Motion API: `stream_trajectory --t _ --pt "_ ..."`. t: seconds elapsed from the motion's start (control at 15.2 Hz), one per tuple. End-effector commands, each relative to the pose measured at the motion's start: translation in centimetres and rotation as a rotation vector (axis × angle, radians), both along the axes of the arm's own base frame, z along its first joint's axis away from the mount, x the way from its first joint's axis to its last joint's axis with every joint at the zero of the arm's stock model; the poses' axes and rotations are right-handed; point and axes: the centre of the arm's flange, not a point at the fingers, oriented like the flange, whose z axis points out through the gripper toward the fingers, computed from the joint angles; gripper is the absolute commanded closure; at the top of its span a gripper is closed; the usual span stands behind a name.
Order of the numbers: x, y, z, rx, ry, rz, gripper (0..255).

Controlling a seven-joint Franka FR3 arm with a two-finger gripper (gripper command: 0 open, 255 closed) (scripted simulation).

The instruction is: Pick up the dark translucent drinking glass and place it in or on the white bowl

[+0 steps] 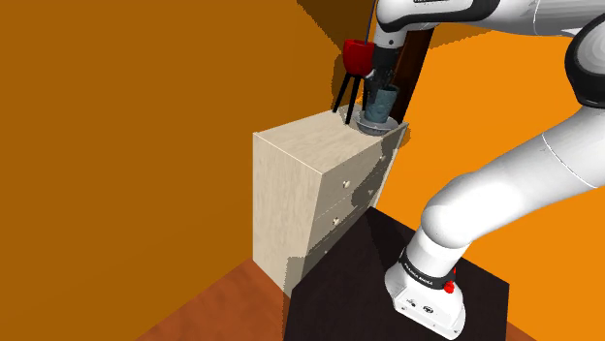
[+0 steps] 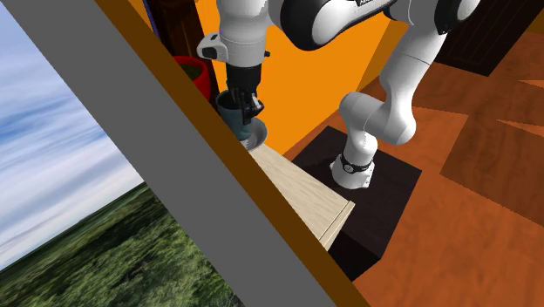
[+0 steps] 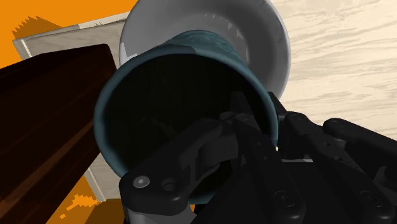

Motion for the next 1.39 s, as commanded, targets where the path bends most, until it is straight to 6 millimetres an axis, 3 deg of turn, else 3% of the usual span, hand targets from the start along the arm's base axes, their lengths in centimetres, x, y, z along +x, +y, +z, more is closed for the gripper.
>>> stream_trajectory --t 0.0,0.13,0.2,0.53,0.79,1.32 --pt "0.0 0.0 0.0 0.000 -0.001 0.000 255" --pt "0.0 0.0 0.0 0.000 -0.001 0.000 255" --pt "0.0 0.0 0.0 0.000 -0.001 0.000 0" --pt "0.0 0.0 0.0 0.000 -0.001 0.000 0" --pt "0.0 0.5 5.0 0.000 -0.001 0.000 0" --pt "0.0 0.5 5.0 0.000 -0.001 0.000 0"
